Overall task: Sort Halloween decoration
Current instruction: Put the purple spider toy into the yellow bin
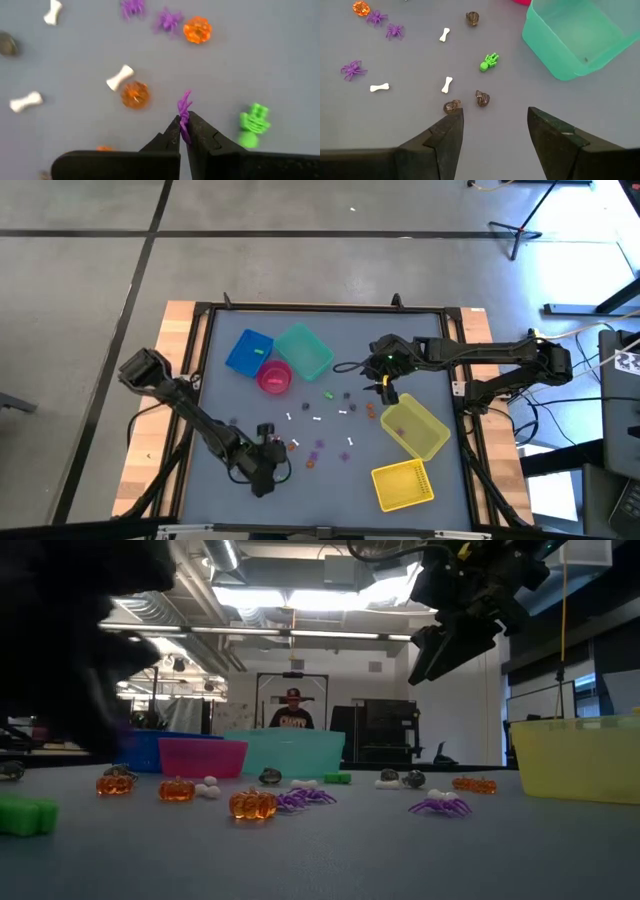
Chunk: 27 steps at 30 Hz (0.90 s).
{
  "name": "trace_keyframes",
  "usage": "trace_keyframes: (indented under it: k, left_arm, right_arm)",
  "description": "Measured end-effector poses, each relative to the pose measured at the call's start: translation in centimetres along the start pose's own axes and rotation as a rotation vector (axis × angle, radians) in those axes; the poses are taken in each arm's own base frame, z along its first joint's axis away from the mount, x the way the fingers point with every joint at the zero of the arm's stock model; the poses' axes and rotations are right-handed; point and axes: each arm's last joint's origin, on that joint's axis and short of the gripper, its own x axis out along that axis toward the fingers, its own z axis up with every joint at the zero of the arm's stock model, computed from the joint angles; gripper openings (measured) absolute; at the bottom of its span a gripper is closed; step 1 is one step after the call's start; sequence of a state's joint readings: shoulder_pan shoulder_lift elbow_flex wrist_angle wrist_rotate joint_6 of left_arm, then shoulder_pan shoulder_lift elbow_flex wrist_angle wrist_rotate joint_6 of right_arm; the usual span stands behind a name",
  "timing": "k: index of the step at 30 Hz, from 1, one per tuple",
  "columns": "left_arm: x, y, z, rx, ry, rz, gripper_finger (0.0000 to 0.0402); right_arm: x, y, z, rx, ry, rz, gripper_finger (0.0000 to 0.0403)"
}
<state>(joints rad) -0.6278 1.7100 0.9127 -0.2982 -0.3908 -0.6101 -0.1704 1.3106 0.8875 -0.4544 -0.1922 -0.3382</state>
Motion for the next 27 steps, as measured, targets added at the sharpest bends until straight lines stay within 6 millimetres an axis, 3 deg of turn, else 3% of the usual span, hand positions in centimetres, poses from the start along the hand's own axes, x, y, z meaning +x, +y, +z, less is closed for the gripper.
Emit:
trace_keyframes:
  k: [13, 21, 27]
  left_arm:
    - [2.4, 6.3, 5.4, 0.177, -0.163, 0.092, 0.0000]
    - [3.0, 10.9, 9.0, 0.060, -0.369, 0.124, 0.0000]
    - [2.7, 12.6, 10.7, -0.008, -0.504, 0.093, 0.0000]
  right_arm:
    - [0.0, -0.2, 0.5, -0.010, -0.048, -0.017, 0.0220]
    - [-0.1, -0.4, 1.2, -0.033, -0.124, -0.044, 0.0220]
    - [-0.2, -0.7, 2.0, -0.054, -0.208, -0.075, 0.0220]
